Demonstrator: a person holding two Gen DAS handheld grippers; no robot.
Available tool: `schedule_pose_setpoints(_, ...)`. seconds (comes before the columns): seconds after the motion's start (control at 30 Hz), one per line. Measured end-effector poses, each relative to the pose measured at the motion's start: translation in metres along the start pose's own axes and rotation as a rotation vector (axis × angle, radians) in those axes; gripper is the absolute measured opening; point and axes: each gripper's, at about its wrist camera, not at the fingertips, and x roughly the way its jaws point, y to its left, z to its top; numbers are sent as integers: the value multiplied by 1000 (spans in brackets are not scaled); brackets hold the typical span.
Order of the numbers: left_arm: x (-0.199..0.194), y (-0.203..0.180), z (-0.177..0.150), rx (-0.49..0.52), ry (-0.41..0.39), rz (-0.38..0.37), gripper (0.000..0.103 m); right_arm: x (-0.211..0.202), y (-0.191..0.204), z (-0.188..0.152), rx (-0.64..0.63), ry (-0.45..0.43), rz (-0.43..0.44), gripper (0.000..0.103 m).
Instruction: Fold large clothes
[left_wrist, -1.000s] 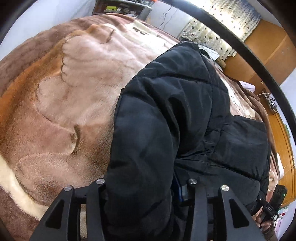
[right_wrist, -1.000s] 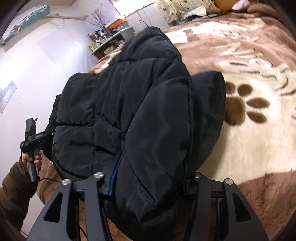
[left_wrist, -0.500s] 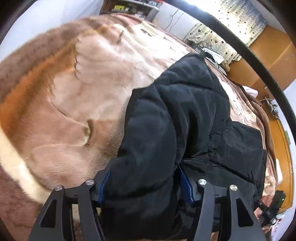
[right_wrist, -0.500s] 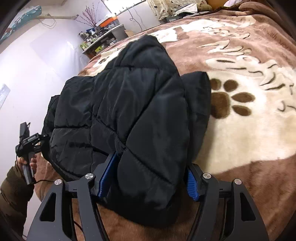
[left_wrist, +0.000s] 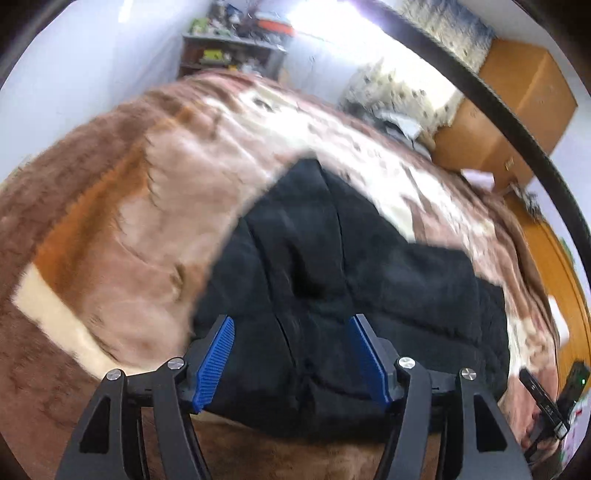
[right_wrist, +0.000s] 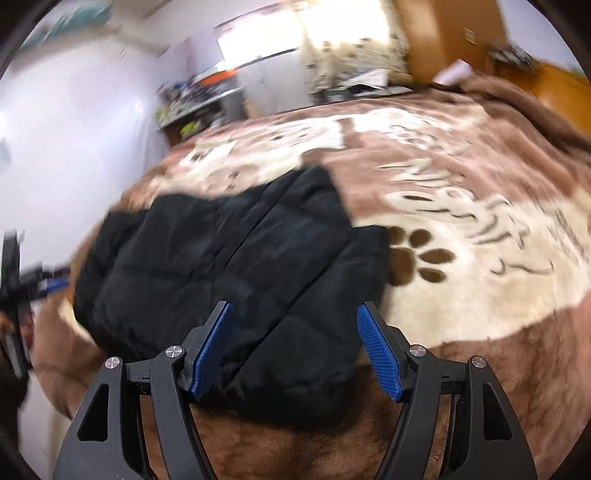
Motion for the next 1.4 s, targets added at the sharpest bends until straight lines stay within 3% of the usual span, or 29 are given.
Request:
schedule_pose_setpoints(0.13, 32, 2, -16, 1, 69, 90, 64, 33, 0, -22, -8, 85, -51, 69)
schedule_pose_setpoints(0.3, 42, 6, -16, -4, 97, 106, 65, 32, -2, -16, 17, 120, -104, 69)
schedule_pose_setpoints(0.57, 0, -17, -36, 25, 47, 68, 65, -24, 34, -18, -2, 23, -65, 69)
schedule_pose_setpoints(0.63, -13, -28, -50, 43, 36, 50, 69, -34, 43, -21, 4, 4, -69, 69)
schedule_pose_setpoints(0.7, -23, -42, -63, 83, 40, 71, 81, -47, 54, -27, 8, -9, -75, 70)
schedule_pose_setpoints(0.8, -45, -63, -84, 128, 12, 56, 81, -60, 71, -35, -21, -4, -99, 74)
schedule_pose_setpoints(0.9, -62, -76, -102, 134, -11, 71, 82, -72, 83, -46, -41, -16, -126, 76)
schedule_pose_setpoints(1.03, -86, -100, -129, 199, -69, 199, 87, -84, 97, -60, -57, -3, -187, 76)
schedule_pose_setpoints(1.1, -98, -108, -140, 211, -94, 186, 89, -90, 101, -65, -61, -4, -197, 76)
schedule_pose_setpoints(1.4, -126, -131, -176, 261, -133, 255, 90, -118, 109, -83, -42, -23, -219, 76)
